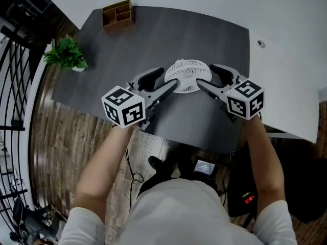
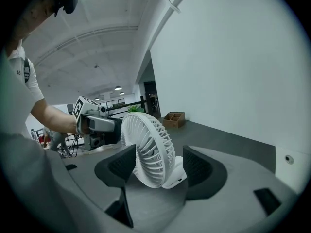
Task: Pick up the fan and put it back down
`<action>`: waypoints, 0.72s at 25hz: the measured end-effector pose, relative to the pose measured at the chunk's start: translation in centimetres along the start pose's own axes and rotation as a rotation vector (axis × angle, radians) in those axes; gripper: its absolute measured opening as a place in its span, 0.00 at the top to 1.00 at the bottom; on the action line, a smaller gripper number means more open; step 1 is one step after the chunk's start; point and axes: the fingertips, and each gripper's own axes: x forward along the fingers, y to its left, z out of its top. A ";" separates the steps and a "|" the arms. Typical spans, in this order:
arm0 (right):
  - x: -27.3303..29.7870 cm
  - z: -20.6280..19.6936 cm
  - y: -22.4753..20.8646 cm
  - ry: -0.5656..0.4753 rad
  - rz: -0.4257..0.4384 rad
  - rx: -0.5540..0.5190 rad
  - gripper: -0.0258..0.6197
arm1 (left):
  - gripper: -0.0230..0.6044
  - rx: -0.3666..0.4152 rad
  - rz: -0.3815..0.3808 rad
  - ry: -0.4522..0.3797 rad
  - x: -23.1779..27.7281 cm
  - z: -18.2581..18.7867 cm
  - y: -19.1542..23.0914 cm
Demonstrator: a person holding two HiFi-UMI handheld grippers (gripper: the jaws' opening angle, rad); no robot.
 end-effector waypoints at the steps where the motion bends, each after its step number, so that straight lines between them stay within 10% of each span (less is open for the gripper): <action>1: -0.1 0.0 -0.1 -0.002 -0.005 0.010 0.52 | 0.52 -0.001 0.005 -0.002 -0.2 0.0 0.1; 18: -2.5 1.8 -0.2 -0.082 -0.126 0.041 0.52 | 0.61 0.019 0.027 -0.046 -2.8 1.6 -0.8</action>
